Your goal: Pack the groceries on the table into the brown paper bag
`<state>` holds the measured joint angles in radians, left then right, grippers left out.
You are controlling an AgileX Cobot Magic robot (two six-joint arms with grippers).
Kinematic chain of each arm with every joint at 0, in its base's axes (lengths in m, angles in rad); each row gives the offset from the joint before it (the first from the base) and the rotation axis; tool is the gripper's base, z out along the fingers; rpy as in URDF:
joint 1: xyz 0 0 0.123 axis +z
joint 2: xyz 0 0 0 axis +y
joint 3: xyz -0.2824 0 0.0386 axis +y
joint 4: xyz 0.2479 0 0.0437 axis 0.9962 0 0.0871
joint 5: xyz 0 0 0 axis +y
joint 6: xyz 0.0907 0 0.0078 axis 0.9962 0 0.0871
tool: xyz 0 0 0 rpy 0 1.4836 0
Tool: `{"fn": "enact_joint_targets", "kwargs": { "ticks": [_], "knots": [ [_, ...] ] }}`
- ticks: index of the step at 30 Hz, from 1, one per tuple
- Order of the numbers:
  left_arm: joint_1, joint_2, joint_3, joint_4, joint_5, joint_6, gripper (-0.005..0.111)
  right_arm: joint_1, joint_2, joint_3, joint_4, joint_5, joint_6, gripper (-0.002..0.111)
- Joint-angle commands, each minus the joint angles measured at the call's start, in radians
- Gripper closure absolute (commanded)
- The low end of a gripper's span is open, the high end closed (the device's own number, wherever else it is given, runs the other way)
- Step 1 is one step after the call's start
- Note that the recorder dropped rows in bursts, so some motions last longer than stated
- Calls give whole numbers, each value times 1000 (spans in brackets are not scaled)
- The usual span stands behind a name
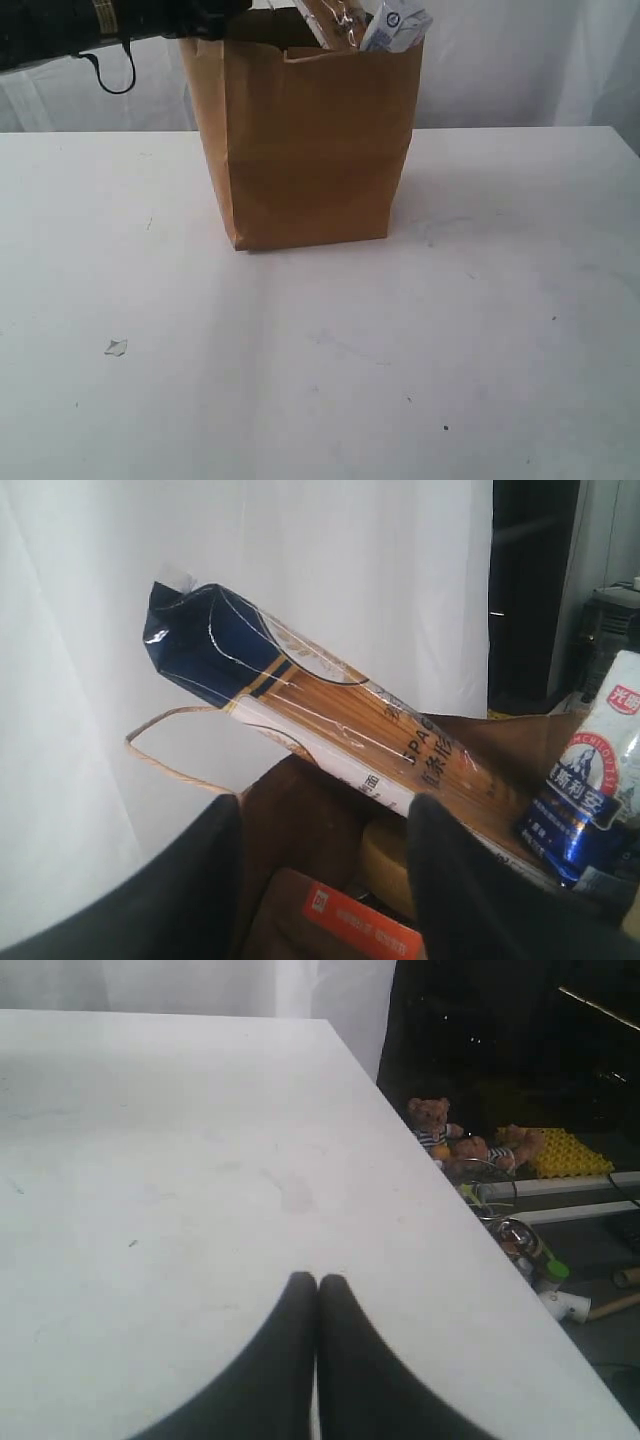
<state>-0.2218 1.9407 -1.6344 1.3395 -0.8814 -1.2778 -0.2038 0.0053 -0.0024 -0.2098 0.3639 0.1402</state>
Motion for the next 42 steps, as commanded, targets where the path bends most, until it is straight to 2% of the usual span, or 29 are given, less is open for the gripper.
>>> {"fn": "enact_joint_targets", "kwargs": {
  "ticks": [1, 7, 10, 13, 15, 25, 30, 33, 42],
  "knots": [
    [1, -10, -7, 13, -16, -28, 52, -6, -5, 2, -7, -10, -5, 108],
    [33, -29, -7, 71, -101, -73, 52, -6, -5, 2, -7, -10, -5, 108],
    [61, -46, -7, 168, -132, -129, 59, -6, -5, 2, -7, -10, -5, 108],
    [93, -68, -6, 303, -128, -245, 82, -6, -5, 2, -7, -10, -5, 108],
    [110, -80, -6, 405, -128, -324, 104, -6, -5, 2, -7, -10, -5, 108],
    [128, -143, -1, 405, -103, -609, 107, -6, -5, 2, -7, -10, -5, 108],
    [120, -189, -1, 405, 35, -819, 107, -6, -5, 2, -7, -10, -5, 108],
    [93, -234, 38, 405, 177, -842, 107, -6, -5, 2, -7, -10, -5, 108],
    [-40, -493, 375, 405, 771, -842, 107, -6, -5, 2, -7, -10, -5, 108]
  ]
}}
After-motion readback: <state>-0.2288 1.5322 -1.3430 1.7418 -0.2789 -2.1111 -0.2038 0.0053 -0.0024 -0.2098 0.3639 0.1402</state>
